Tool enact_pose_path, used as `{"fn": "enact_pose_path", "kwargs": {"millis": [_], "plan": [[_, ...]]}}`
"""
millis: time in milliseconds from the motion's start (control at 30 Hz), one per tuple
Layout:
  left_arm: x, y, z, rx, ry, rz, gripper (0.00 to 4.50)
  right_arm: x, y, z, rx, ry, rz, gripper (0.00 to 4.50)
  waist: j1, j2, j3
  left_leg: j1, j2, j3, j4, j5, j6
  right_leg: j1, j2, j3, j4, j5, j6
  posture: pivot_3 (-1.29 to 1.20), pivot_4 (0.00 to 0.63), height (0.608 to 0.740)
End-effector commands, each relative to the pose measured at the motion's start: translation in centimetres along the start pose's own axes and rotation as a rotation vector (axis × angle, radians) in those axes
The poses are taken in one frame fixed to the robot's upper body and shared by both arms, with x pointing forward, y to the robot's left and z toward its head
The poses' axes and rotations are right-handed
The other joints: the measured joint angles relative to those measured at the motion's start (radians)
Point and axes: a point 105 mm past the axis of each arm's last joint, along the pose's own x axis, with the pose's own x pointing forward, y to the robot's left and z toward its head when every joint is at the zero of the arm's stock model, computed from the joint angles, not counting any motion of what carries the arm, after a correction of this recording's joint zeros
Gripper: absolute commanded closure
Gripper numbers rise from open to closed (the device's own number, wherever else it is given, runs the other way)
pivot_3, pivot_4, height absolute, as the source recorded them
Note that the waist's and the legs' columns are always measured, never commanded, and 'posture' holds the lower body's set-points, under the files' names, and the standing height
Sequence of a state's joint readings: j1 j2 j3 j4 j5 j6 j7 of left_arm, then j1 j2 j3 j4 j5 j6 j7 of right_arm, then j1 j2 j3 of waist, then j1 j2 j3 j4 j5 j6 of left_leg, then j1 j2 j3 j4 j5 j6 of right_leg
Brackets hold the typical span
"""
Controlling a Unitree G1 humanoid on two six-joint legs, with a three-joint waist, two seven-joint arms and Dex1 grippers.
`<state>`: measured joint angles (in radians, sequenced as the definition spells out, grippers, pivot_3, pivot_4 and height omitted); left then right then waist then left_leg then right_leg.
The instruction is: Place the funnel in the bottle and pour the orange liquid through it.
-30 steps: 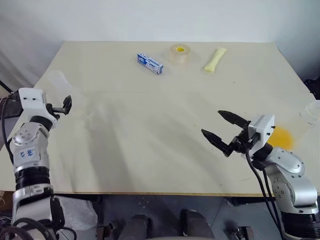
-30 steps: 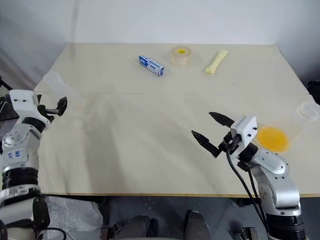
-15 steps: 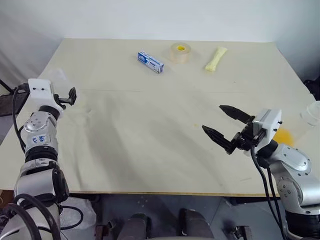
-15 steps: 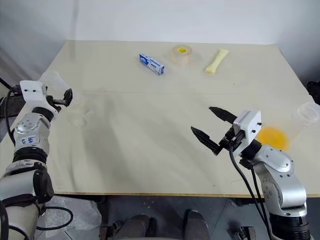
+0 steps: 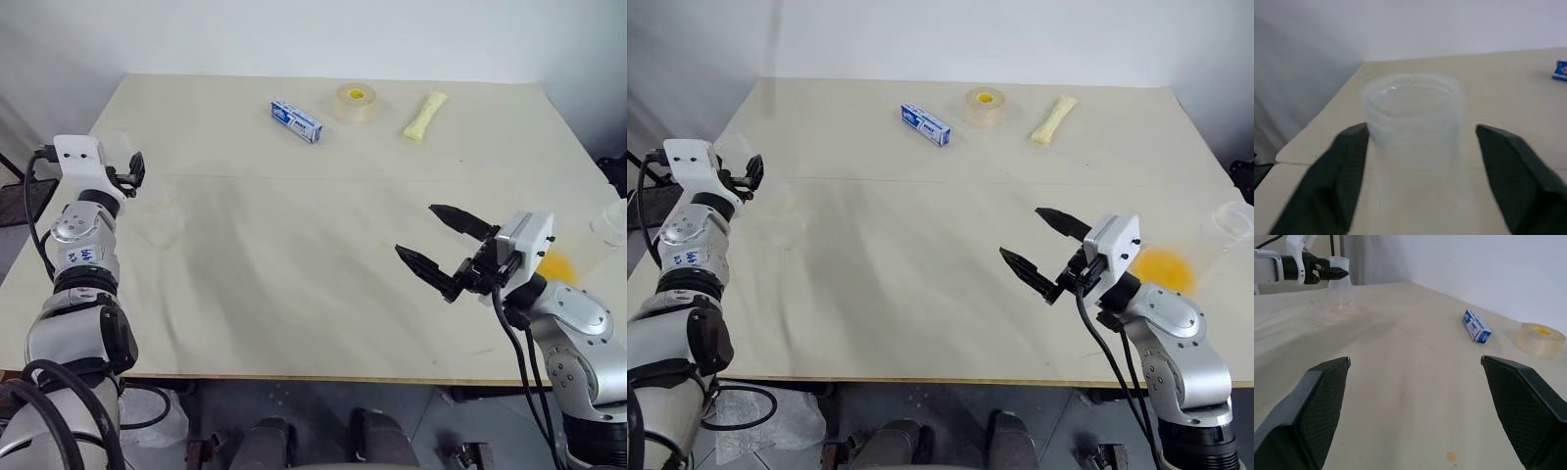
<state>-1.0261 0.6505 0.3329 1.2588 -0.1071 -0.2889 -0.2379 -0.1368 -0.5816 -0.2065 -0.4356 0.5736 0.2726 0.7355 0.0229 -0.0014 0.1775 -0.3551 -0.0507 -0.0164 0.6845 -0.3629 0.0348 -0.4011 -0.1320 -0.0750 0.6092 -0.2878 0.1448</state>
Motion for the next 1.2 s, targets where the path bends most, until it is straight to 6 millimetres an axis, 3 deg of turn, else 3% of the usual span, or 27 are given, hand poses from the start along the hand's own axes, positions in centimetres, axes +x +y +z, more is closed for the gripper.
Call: {"fn": "enact_pose_path", "kwargs": {"millis": [33, 233, 367, 500, 667, 833, 1033, 1200], "plan": [[0.4, 0.0, 1.7, 0.003, -0.047, -0.011, 2.17, -0.3, -0.2, 1.8, -0.064, -0.037, -0.011, 0.0, 0.0, 0.0, 0.0, 0.0, 0.0, 0.0, 0.0, 0.0, 0.0, 0.0, 0.0, 0.0, 0.0, 0.0, 0.0, 0.0, 0.15, 0.74], [0.7, -0.5, 2.8, 0.022, -0.063, -0.065, 2.19, -0.5, -0.5, 1.9, -0.072, -0.032, -0.025, 0.0, 0.001, 0.0, 0.0, 0.0, 0.0, 0.0, 0.0, 0.0, 0.0, 0.0, 0.0, 0.0, 0.0, 0.0, 0.0, 0.0, 0.15, 0.74], [1.1, -2.1, 5.7, 0.032, -0.165, -0.173, 2.19, -0.7, -1.0, 1.9, -0.082, -0.026, -0.038, 0.0, 0.001, -0.001, 0.001, 0.0, -0.001, 0.0, 0.0, 0.0, 0.0, 0.0, 0.0, -0.001, 0.0, 0.0, 0.0, 0.0, 0.15, 0.74], [1.0, -9.5, 10.2, 0.026, -0.307, -0.584, 2.19, -1.2, -1.8, 1.9, -0.094, -0.005, -0.03, 0.0, 0.007, -0.003, 0.002, -0.003, -0.001, -0.001, 0.003, 0.0, 0.001, 0.0, 0.0, -0.002, 0.0, 0.0, 0.001, 0.0, 0.15, 0.74], [-0.8, -16.5, 11.7, -0.029, -0.336, -0.962, 2.19, -2.5, -1.1, 1.5, -0.052, 0.034, 0.036, 0.0, 0.001, -0.003, 0.002, -0.015, -0.004, -0.003, 0.013, 0.0, 0.003, -0.006, -0.002, -0.004, 0.001, 0.002, 0.003, 0.0, 0.15, 0.74], [-4.6, -23.0, 10.9, -0.075, -0.301, -1.329, 2.19, -4.3, 0.5, 1.0, 0.015, 0.084, 0.097, 0.0, -0.003, -0.003, 0.002, -0.015, -0.004, -0.001, 0.013, 0.0, 0.003, -0.007, -0.002, -0.004, 0.001, 0.002, 0.004, 0.0, 0.15, 0.74], [-9.1, -27.5, 8.3, -0.113, -0.202, -1.607, 2.19, -6.1, 1.1, 0.7, 0.032, 0.127, 0.068, 0.0, 0.001, -0.003, 0.002, -0.015, -0.001, -0.001, 0.014, 0.0, 0.003, -0.007, -0.001, -0.002, 0.002, 0.002, 0.004, 0.0, 0.15, 0.74], [-10.7, -30.0, 6.3, -0.065, -0.118, -1.65, 2.19, -6.5, 1.7, 0.7, 0.034, 0.119, 0.022, 0.0, 0.004, -0.003, 0.002, -0.015, -0.001, -0.001, 0.015, 0.0, 0.004, -0.007, -0.001, -0.001, 0.002, 0.002, 0.004, 0.0, 0.15, 0.74]]}}
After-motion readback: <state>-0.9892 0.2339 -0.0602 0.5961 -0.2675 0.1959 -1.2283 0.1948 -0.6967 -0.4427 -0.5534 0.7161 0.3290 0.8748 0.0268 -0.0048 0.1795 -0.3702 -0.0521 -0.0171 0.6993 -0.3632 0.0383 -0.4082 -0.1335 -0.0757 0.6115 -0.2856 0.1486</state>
